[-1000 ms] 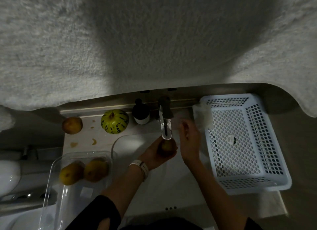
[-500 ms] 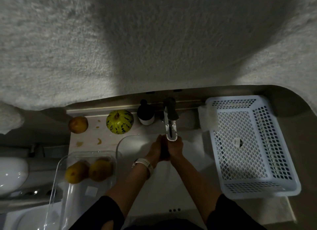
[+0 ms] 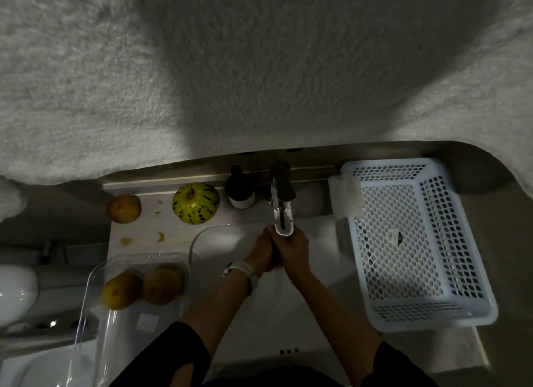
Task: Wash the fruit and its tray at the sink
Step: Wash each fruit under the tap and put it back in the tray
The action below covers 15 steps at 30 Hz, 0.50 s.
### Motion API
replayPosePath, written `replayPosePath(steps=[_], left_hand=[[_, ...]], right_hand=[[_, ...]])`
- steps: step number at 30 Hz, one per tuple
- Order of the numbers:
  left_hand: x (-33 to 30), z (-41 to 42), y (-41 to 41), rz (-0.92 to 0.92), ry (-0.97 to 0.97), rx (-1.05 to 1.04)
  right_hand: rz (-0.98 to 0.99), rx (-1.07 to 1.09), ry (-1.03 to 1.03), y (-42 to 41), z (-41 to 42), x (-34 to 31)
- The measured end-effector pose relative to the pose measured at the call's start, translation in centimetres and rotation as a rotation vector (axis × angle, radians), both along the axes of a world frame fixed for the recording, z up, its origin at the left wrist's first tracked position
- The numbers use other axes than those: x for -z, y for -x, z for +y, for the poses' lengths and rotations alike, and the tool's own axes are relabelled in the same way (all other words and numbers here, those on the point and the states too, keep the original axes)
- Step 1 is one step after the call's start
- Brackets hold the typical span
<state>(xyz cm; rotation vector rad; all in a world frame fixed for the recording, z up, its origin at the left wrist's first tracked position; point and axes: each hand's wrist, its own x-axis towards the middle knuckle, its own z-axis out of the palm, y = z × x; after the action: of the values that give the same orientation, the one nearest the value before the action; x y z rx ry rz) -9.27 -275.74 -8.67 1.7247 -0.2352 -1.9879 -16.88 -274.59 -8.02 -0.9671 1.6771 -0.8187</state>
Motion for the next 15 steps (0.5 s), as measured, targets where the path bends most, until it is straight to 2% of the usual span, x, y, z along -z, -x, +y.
replayPosePath(steps=[2, 5, 7, 9, 12, 15], left_hand=[[0.0, 0.1, -0.6, 0.135, -0.060, -0.001], [-0.1, 0.2, -0.9, 0.115, -0.064, 0.079], [-0.3, 0.0, -0.5, 0.085, -0.080, 0.053], [0.0, -0.1, 0.0, -0.029, -0.032, 0.041], [0.6, 0.3, 0.0, -0.336, 0.207, 0.197], [0.8, 0.9, 0.2, -0.350, 0.291, 0.200]], right_hand=[[0.010, -0.056, 0.010, 0.1, 0.3, 0.0], [-0.032, -0.083, 0.007, 0.3, 0.5, 0.1], [-0.087, -0.033, 0.004, 0.4, 0.8, 0.0], [-0.113, 0.014, -0.004, 0.3, 1.0, -0.3], [-0.107, 0.046, -0.031, 0.1, 0.7, -0.6], [-0.082, 0.055, -0.093, 0.1, 0.1, -0.8]])
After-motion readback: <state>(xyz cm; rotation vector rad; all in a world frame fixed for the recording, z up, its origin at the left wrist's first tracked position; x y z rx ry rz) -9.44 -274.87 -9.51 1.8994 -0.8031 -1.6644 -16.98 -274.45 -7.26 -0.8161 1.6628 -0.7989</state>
